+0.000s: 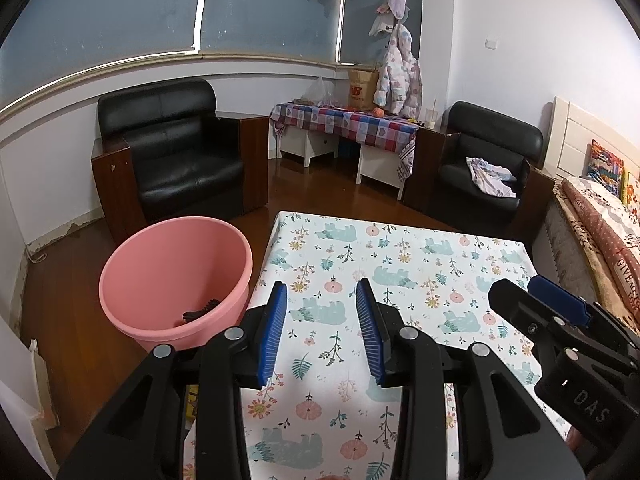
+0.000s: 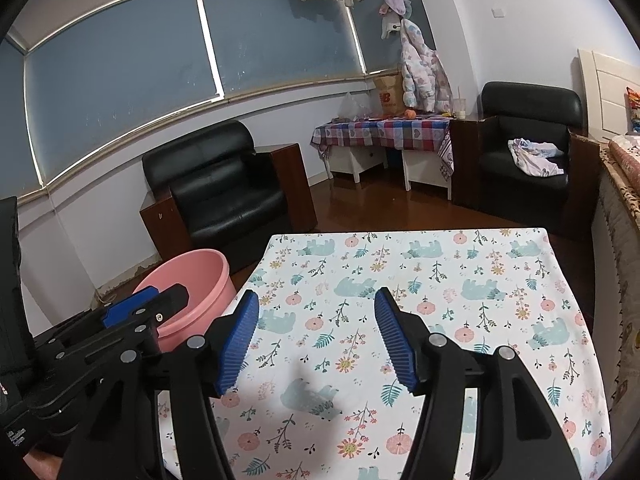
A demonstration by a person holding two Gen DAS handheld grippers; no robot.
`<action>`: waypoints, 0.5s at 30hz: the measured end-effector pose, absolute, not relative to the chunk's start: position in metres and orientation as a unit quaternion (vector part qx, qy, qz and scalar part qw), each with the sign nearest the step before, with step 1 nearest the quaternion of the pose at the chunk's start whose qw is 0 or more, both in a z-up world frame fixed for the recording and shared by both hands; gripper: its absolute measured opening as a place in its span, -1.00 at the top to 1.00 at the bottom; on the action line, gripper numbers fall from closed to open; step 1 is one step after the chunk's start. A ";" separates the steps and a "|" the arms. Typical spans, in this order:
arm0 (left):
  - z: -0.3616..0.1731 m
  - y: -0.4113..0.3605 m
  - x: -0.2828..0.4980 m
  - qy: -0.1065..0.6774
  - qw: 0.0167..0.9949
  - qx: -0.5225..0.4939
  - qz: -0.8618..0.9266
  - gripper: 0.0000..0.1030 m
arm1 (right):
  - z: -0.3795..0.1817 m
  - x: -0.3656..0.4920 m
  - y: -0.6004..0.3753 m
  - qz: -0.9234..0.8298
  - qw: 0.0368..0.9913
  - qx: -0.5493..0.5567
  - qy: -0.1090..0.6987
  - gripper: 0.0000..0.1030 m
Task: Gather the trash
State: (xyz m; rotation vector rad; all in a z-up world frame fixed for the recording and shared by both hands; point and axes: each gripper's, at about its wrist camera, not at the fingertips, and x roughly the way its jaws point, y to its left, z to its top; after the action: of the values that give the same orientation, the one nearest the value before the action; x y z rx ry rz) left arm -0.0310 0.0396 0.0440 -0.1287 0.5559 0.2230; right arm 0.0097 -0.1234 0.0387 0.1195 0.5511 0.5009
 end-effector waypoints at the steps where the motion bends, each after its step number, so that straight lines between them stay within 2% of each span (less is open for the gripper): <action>1: 0.045 0.040 -0.032 0.272 0.954 -0.063 0.110 0.29 | 0.039 0.009 -0.124 0.244 0.930 0.059 0.267 -0.16; 15: 0.051 0.039 -0.043 0.258 0.958 -0.061 0.110 0.29 | 0.044 -0.001 -0.124 0.244 0.933 0.059 0.256 -0.18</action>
State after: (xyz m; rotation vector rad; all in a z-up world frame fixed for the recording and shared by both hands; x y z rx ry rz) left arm -0.0430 0.0386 0.0511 -0.1237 0.5232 0.2224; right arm -0.0005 -0.1242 0.0439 0.1215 0.5246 0.4985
